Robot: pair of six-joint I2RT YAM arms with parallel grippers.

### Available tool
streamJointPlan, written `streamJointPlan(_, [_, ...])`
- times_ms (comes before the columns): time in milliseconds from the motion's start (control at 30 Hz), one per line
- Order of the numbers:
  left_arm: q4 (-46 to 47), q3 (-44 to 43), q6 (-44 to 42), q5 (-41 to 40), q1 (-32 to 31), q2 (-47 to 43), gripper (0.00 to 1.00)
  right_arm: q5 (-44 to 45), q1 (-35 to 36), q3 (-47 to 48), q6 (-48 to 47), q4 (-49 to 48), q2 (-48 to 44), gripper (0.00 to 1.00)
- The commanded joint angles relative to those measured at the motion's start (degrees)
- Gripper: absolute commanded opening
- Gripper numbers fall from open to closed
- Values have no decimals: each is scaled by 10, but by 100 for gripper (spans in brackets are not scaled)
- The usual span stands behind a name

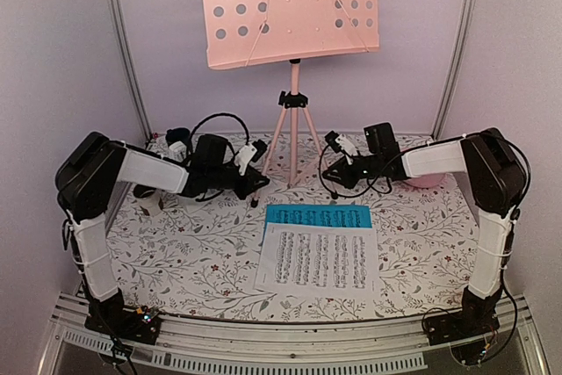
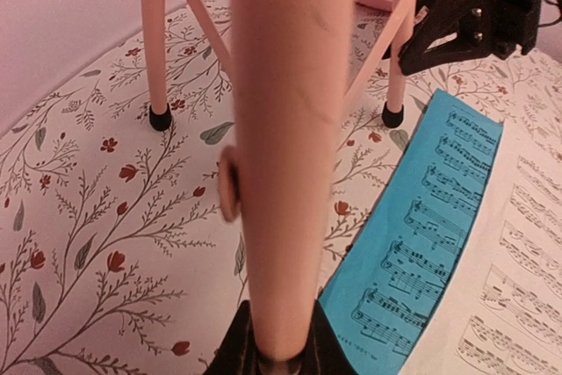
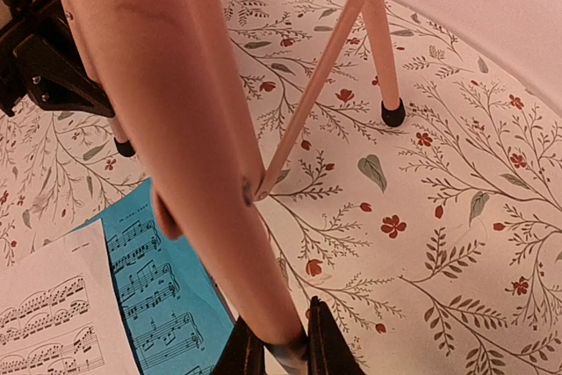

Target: Set up the instrument practice props

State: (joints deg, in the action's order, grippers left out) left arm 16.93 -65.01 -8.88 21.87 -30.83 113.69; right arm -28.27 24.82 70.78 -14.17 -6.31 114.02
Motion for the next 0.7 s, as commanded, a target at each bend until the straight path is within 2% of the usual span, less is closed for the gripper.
streamJointPlan(0, [-37,88,66,-59,50,-71,0,99,-47,24,86,64,19,0])
streamJointPlan(233, [-28,148,100,-108,51,-117,0,127,-25,61,58,85,45,0])
streamJointPlan(500, [-4,209,128,-124,50,-154,0,167,-26,81,51,87,46,0])
streamJointPlan(667, [7,242,143,-131,49,-169,0,211,-27,120,47,123,67,0])
